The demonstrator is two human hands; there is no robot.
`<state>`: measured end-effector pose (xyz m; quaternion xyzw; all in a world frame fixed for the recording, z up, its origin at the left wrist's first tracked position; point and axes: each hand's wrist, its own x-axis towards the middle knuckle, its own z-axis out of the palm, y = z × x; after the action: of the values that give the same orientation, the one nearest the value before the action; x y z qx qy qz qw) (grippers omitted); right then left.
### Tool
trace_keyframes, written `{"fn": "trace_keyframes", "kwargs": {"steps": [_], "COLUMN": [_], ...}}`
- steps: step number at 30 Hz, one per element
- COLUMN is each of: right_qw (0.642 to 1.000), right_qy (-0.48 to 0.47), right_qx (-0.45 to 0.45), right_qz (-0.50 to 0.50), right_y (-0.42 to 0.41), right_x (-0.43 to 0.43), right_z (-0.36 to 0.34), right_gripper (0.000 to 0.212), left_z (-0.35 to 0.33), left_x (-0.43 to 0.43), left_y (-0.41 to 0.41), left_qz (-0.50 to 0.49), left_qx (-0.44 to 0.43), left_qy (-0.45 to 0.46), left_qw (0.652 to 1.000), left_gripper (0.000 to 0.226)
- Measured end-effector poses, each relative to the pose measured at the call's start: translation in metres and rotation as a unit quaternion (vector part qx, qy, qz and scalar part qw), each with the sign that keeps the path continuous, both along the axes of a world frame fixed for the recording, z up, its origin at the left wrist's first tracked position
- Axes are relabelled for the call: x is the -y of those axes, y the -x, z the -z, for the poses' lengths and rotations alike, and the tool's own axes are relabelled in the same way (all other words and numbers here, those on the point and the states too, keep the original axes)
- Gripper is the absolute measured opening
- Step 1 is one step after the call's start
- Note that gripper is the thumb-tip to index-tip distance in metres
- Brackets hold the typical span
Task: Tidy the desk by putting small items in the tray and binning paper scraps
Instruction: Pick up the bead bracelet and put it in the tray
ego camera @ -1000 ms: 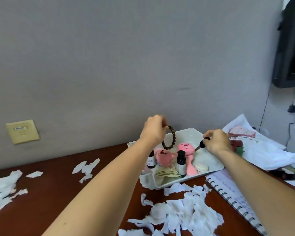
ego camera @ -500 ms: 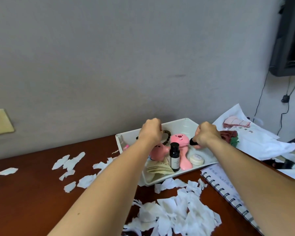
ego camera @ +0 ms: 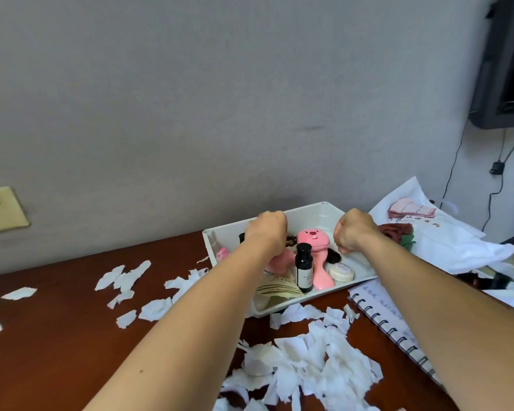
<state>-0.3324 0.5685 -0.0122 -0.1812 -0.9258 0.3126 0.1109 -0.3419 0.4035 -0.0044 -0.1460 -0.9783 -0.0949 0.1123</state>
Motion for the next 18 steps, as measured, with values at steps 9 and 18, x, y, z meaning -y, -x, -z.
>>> {"fn": "trace_keyframes", "kwargs": {"steps": [9,18], "right_qw": [0.996,0.984], "right_qy": [0.033,0.008], "right_qx": [-0.076,-0.063], "right_qz": [-0.042,-0.164], "right_y": [-0.027,-0.078], "right_x": [0.018,0.082], "right_z": [-0.038,-0.071], "right_gripper": [0.02,0.021], "left_z": [-0.039,-0.058], "left_x": [0.023,0.114], "left_y": [-0.029,-0.095], "left_qz": [0.042,0.054], "left_qx": [-0.003,-0.003], "left_qy": [-0.003,0.047], "left_qw": [0.999,0.997], "left_gripper": [0.028,0.033]}}
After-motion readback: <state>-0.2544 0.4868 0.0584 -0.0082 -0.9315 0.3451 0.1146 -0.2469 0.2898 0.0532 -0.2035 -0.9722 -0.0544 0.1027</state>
